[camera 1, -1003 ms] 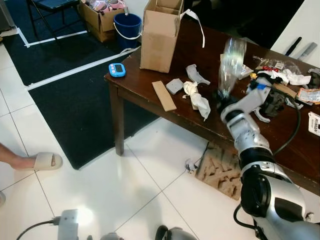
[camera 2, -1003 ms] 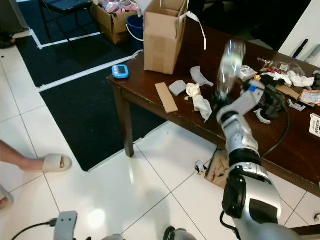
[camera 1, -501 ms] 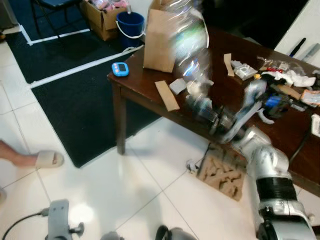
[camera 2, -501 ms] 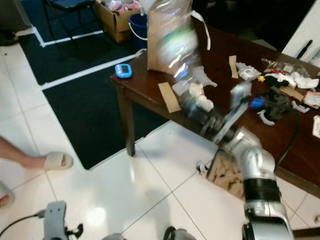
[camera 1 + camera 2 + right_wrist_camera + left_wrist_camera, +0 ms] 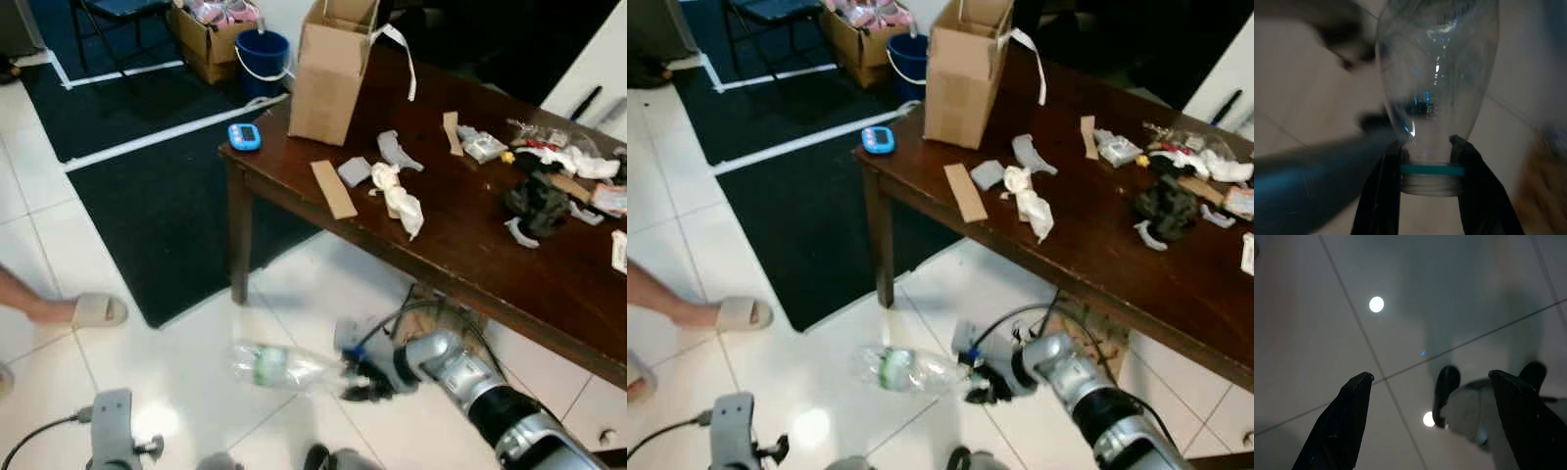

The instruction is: Picking trash to rubbish bin

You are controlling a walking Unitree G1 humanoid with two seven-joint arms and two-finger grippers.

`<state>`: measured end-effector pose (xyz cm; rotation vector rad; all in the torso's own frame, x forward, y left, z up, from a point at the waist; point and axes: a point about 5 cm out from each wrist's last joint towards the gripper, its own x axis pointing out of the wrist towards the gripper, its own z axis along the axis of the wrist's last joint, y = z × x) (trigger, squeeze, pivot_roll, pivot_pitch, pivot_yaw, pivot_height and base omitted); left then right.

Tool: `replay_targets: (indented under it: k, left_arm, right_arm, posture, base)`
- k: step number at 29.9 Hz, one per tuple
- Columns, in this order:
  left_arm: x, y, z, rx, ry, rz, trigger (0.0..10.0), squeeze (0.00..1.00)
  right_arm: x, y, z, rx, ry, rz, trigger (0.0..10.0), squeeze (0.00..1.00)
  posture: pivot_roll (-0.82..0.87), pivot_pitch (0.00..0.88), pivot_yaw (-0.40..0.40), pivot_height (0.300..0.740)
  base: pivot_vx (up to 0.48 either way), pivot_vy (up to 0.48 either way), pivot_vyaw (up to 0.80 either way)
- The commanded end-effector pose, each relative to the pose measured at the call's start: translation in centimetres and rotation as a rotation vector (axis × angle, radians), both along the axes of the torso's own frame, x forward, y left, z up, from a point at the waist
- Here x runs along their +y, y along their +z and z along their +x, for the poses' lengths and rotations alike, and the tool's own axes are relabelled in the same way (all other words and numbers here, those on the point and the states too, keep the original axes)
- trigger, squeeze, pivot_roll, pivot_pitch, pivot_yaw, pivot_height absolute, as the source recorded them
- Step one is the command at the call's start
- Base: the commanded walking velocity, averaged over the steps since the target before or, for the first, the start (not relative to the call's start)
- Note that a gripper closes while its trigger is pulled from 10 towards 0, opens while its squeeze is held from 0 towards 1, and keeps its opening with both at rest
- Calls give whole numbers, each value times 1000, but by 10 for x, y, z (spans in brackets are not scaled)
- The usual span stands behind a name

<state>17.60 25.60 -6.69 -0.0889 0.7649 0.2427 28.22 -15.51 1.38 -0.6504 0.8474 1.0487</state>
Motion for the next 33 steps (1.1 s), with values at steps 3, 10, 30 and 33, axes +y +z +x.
replay_targets:
  k: [3,10,30,33]
  left_arm:
    - [-1,5,7,-59,6,5,10000,0]
    - [19,39,43,-247,17,170,10000,0]
    - [26,249,139,-1055,-103,479,10000,0]
    - [20,258,144,-1068,-112,467,10000,0]
  right_arm:
    - [-44,-45,-32,65,-330,-253,10000,0]
    - [-85,-81,-93,181,-531,-418,10000,0]
    - [-86,-114,-176,362,-572,-502,10000,0]
    - [-83,-114,-172,351,-571,-491,10000,0]
  posture:
    - [266,138,-117,740]
    - [273,143,-122,740]
    - [273,143,-120,740]
    - [273,143,-120,740]
  base:
    - [0,0,0]
    - [0,0,-262]
    - [0,0,-717]
    - [0,0,-725]
